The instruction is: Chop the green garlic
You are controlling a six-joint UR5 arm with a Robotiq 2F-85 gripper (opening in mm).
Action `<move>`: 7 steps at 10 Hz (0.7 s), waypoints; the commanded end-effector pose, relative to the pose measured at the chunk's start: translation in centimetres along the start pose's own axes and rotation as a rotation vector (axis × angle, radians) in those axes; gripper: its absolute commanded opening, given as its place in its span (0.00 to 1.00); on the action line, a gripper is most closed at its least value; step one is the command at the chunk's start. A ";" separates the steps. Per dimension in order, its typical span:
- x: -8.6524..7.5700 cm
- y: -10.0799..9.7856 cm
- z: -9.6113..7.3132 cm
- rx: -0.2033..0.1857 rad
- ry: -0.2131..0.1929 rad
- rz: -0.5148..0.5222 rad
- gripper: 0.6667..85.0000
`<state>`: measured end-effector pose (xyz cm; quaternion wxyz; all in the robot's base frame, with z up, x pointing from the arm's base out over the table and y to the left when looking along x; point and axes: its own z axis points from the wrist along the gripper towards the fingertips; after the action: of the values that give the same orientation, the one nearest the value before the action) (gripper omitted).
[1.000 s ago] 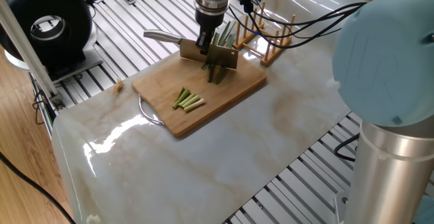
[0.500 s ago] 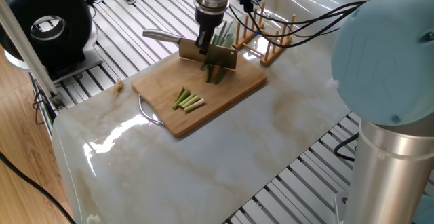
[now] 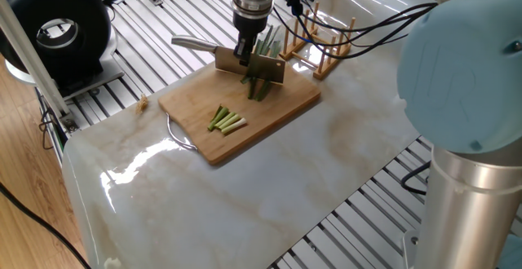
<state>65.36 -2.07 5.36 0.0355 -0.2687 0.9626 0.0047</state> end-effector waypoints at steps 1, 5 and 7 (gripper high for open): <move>1.0 -0.1 -0.3 0.005 0.039 0.008 0.01; 1.0 0.2 -1.4 -0.013 0.041 0.006 0.01; 0.5 0.6 -1.4 -0.030 0.022 0.011 0.01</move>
<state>64.41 -2.42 6.37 0.0157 -0.2687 0.9631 0.0029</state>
